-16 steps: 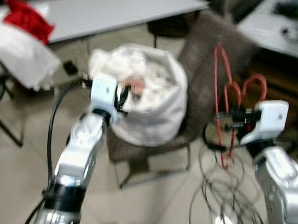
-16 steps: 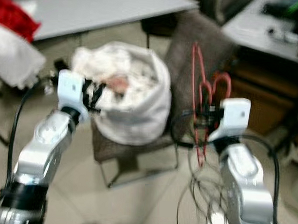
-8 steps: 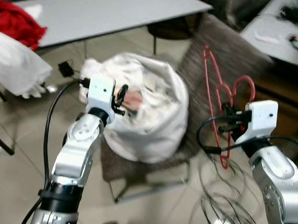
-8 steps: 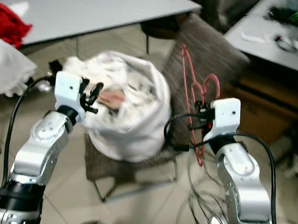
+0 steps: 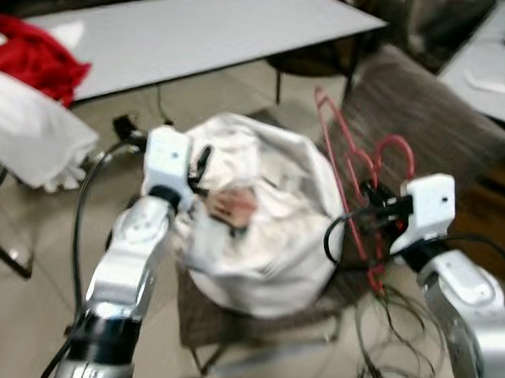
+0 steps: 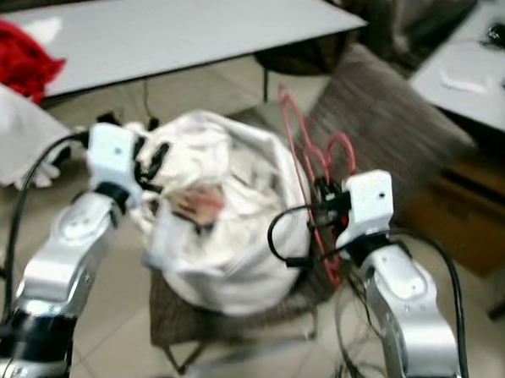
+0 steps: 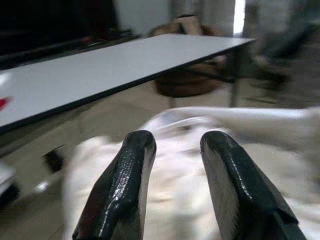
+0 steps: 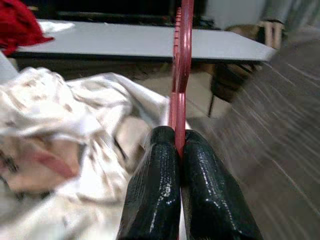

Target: Hang hanger

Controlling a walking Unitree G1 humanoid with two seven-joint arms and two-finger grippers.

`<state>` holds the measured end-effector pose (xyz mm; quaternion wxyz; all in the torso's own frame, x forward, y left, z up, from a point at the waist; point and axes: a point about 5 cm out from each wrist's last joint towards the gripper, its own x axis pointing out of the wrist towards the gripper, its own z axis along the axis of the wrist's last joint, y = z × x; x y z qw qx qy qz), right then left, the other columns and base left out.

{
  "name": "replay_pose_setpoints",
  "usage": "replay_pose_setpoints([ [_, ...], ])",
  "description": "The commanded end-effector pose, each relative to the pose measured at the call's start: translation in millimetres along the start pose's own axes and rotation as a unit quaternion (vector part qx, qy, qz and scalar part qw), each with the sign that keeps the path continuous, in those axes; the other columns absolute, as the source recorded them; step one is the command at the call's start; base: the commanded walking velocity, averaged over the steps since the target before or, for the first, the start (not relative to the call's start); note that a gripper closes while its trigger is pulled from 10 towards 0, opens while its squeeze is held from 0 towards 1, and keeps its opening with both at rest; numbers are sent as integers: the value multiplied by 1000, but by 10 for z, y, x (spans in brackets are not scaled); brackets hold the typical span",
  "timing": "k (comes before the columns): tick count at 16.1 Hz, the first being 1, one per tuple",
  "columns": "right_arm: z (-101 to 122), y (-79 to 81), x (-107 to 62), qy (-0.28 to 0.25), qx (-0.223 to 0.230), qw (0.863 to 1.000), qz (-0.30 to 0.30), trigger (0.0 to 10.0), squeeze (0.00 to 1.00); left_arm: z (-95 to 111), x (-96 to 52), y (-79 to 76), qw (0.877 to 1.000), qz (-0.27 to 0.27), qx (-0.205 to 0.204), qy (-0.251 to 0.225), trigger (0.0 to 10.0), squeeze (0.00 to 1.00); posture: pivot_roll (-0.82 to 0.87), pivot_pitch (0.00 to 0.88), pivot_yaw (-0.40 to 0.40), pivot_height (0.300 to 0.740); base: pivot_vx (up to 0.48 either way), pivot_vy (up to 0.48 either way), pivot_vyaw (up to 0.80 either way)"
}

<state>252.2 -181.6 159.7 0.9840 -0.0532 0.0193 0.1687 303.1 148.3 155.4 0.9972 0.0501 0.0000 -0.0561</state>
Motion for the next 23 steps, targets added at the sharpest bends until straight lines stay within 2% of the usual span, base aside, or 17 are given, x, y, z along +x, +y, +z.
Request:
replay_pose_setpoints([
  [1,15,42,-21,-5,8,1000,17,10000,0,-86,-60,141,999,44,9,24,10000,0,-104,29,31,740,0,0,0],
  [2,24,46,-41,-8,7,1000,29,10000,0,-155,-96,211,996,72,20,52,10000,0,-100,31,27,740,0,0,0],
  [5,36,49,-67,-6,8,998,64,10000,0,-228,-142,359,989,122,8,82,10000,20,-97,30,20,740,0,0,0],
  [6,48,49,-63,-6,7,997,72,10000,0,-236,-144,381,988,126,4,88,10000,1000,-95,36,16,740,0,0,0],
  [10,63,41,-47,-3,6,996,88,10000,0,-318,-77,414,985,117,-6,128,10000,1000,-90,42,5,740,0,0,0],
  [11,73,50,-45,-5,2,996,94,10000,0,-331,-29,365,986,101,-9,134,10000,1000,-89,43,1,740,0,0,0],
  [12,93,64,-42,-10,-10,995,103,10000,0,-336,36,242,990,49,-20,134,10000,1000,-89,43,0,740,0,0,0],
  [14,116,84,-34,-16,-10,994,111,10000,0,-312,99,159,991,24,-39,125,10000,1000,-92,43,-1,740,0,0,0],
  [15,123,91,-35,-18,-9,993,114,10000,0,-315,111,142,991,18,-27,127,10000,925,-92,43,-1,740,0,0,0],
  [16,133,114,-38,-21,-9,992,123,10000,0,-334,165,154,990,30,-8,134,10000,0,-94,44,1,740,0,0,0],
  [18,114,130,-45,-19,-10,992,128,10000,0,-356,232,253,986,76,13,145,10000,0,-95,44,3,740,0,0,0],
  [23,120,126,-61,-22,-11,991,133,10000,0,-365,244,373,981,132,2,144,10000,0,-97,45,7,740,0,0,0],
])
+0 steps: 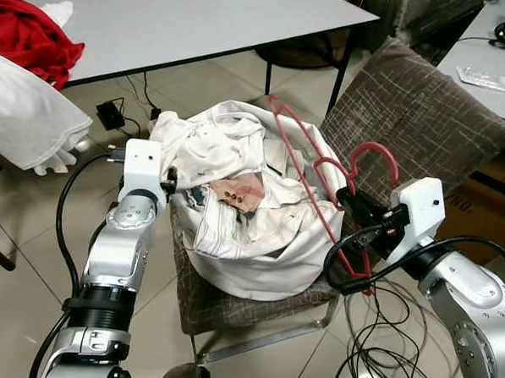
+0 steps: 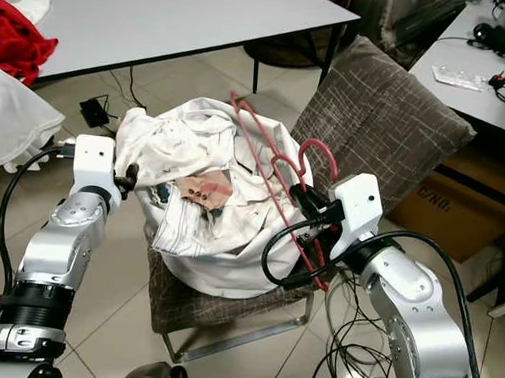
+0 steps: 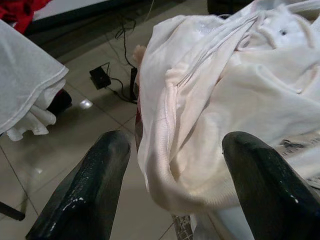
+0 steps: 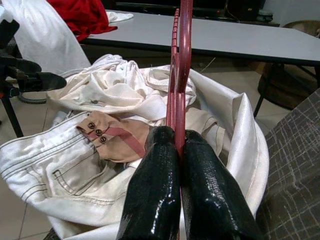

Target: Hang hanger

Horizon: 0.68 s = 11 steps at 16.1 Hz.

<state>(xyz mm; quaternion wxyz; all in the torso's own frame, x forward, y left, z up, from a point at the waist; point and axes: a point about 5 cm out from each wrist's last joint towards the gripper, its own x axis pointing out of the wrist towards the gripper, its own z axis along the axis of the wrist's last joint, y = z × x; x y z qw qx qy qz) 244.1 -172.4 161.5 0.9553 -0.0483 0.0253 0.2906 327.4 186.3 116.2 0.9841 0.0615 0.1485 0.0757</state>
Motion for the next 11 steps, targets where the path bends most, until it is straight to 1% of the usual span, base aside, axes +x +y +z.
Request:
replay_pose_setpoints([
  [1,98,21,-9,-20,-17,1000,12,10000,0,75,26,7,1000,12,-8,-10,10000,0,-96,44,7,740,0,0,0],
  [3,103,28,-6,-21,-20,999,20,10000,0,31,41,35,999,25,-21,5,10000,0,-96,44,7,740,0,0,0],
  [5,122,45,-14,-26,-19,999,30,10000,0,3,60,74,999,39,-21,12,10000,0,-98,45,6,740,0,0,0],
  [6,128,49,-24,-26,-21,999,36,10000,0,-18,65,81,998,42,-28,23,10000,0,-98,45,6,740,0,0,0],
  [10,128,29,-47,-20,-27,999,42,10000,0,-37,22,37,998,30,-41,39,10000,0,-98,46,9,740,0,0,0],
  [11,129,21,-49,-20,-28,999,42,10000,0,-72,18,15,997,26,-54,49,10000,0,-98,46,9,740,0,0,0],
])
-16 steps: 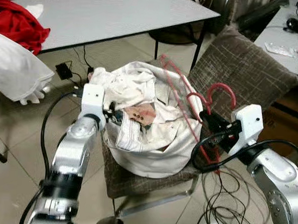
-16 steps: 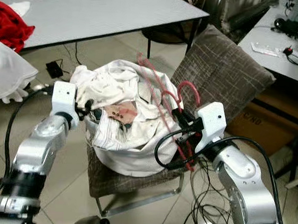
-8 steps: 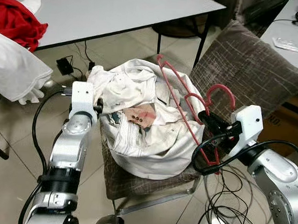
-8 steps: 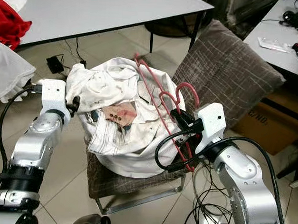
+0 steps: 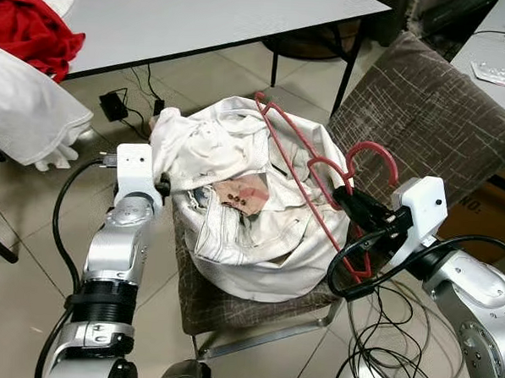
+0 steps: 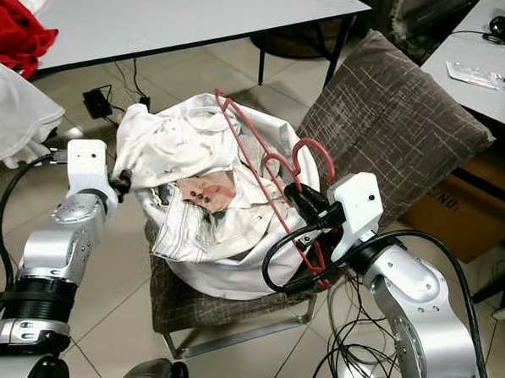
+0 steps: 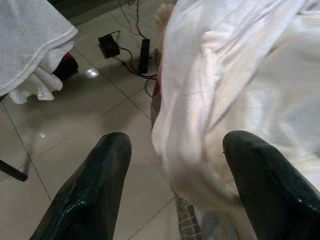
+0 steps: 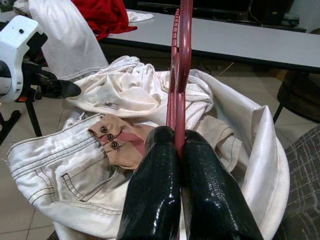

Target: Hang hanger

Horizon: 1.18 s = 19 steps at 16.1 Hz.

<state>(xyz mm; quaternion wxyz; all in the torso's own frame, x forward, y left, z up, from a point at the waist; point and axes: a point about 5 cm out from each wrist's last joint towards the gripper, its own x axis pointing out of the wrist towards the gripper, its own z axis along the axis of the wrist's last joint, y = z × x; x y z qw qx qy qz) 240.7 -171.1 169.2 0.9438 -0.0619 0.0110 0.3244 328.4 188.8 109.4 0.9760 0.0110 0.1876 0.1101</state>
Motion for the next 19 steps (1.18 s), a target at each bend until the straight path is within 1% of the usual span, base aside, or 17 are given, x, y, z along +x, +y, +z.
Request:
replay_pose_setpoints([
  [1,56,-7,-16,-9,-11,1000,8,10000,0,-52,4,2,1000,2,-13,11,10000,0,-96,45,7,740,0,0,0],
  [2,58,-8,-14,-10,-11,1000,8,10000,0,-69,14,1,1000,1,-23,15,10000,0,-96,46,6,740,0,0,0],
  [3,62,-11,-7,-11,-11,1000,10,10000,0,-84,42,-21,999,-11,-41,19,10000,0,-95,44,4,740,0,0,0],
  [6,62,1,1,-10,-12,1000,16,10000,0,-63,76,-18,999,-10,-45,22,10000,0,-96,44,5,740,0,0,0],
  [7,59,0,-2,-9,-12,1000,16,10000,0,-58,75,-6,998,-7,-48,26,4941,0,-96,43,7,740,0,0,0],
  [8,58,-4,-5,-9,-12,1000,15,10000,0,-61,74,3,998,-6,-53,27,3098,0,-97,42,6,740,0,0,0],
  [9,58,-5,-6,-9,-12,1000,15,10000,0,-70,83,10,998,-7,-55,26,2706,0,-98,41,7,740,0,0,0],
  [10,58,-5,-6,-10,-12,1000,16,10000,0,-75,90,14,998,-7,-56,25,2706,0,-98,41,7,740,0,0,0],
  [11,59,-7,-3,-9,-14,1000,19,10000,0,-66,106,-14,997,-19,-66,25,3843,0,-98,38,6,740,0,0,0],
  [12,59,-6,-1,-8,-16,1000,20,10000,0,-59,118,-25,997,-24,-65,26,4118,0,-100,36,6,740,0,0,0],
  [13,60,-6,0,-8,-16,1000,21,10000,0,-54,126,-28,997,-25,-65,26,4118,0,-100,36,5,740,0,0,0],
  [14,61,-6,0,-8,-17,1000,22,10000,0,-40,140,-27,997,-26,-64,24,3608,0,-102,33,5,740,0,0,0],
  [15,62,-7,-1,-8,-18,1000,23,10000,0,-25,152,-25,997,-27,-63,23,2510,0,-104,32,5,740,0,0,0],
  [16,61,-8,-2,-8,-18,1000,23,10000,0,-20,158,-23,998,-27,-61,21,549,0,-105,30,5,740,0,0,0],
  [17,62,-10,-5,-7,-19,1000,24,10000,0,-18,163,-24,998,-27,-59,20,0,0,-106,30,6,740,0,0,0],
  [19,61,-12,-13,-6,-21,999,25,10000,0,-26,167,-34,998,-27,-58,22,0,0,-106,27,5,740,0,0,0],
])
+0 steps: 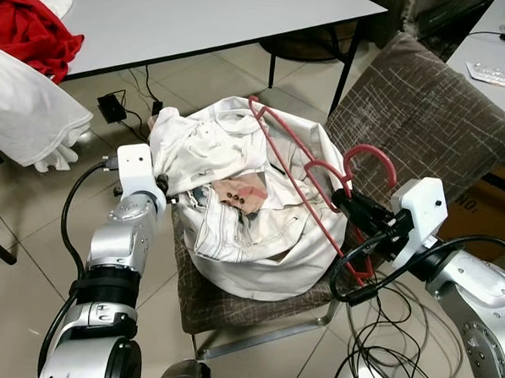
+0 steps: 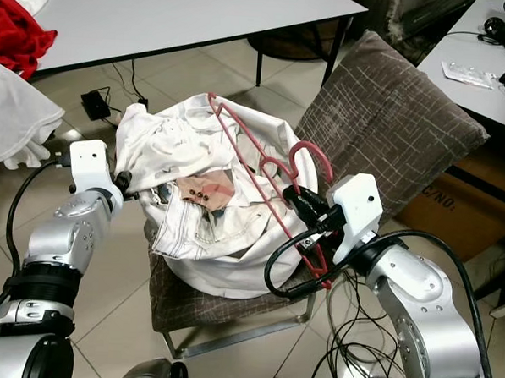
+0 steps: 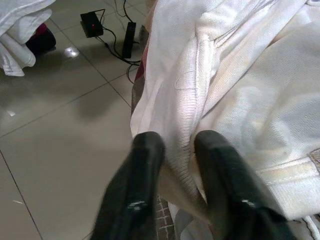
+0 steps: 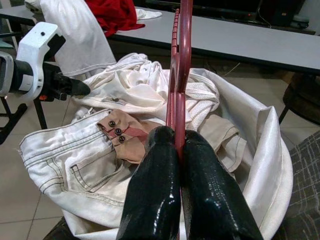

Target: Hang hanger

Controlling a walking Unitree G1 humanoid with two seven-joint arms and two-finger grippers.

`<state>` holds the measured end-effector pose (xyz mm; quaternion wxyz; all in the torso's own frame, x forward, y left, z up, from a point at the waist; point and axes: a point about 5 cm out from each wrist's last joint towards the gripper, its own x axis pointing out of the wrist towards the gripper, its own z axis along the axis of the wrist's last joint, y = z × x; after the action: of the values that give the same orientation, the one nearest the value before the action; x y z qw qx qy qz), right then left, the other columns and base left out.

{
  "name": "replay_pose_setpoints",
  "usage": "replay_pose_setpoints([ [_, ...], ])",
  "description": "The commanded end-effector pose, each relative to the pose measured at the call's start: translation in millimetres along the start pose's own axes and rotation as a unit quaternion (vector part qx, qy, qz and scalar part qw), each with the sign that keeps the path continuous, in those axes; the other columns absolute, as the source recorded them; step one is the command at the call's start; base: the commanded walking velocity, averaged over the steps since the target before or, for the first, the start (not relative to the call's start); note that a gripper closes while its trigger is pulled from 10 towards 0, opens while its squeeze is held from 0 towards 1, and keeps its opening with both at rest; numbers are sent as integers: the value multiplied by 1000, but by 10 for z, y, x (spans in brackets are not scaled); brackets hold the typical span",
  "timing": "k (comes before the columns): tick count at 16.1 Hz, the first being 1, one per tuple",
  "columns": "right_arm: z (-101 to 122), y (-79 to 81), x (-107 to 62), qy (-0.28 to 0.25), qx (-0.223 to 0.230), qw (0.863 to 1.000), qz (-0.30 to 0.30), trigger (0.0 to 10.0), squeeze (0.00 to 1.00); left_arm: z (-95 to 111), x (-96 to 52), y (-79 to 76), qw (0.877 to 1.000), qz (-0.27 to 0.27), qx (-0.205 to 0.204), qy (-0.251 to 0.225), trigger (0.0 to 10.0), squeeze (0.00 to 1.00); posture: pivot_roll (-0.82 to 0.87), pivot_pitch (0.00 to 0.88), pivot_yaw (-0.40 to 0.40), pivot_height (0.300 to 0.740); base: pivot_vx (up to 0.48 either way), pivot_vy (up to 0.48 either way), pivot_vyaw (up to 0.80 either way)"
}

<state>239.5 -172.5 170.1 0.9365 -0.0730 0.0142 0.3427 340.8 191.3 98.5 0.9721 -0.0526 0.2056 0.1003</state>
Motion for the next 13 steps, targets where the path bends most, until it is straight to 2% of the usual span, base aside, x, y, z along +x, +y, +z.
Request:
replay_pose_setpoints([
  [1,50,-10,2,-10,-11,1000,6,10000,0,17,6,-37,1000,-6,-1,-2,0,0,-105,28,4,740,0,0,0],
  [10,37,-2,11,-3,-15,1000,15,10000,0,-46,4,7,1000,3,-18,11,0,0,-103,35,-3,740,0,0,0],
  [11,37,-3,12,-3,-15,1000,15,10000,0,-37,5,18,1000,6,-17,8,0,0,-102,36,-3,740,0,0,0],
  [13,34,0,10,-3,-15,1000,15,10000,0,51,-8,104,999,39,-22,-26,0,0,-102,36,-1,740,0,0,0],
])
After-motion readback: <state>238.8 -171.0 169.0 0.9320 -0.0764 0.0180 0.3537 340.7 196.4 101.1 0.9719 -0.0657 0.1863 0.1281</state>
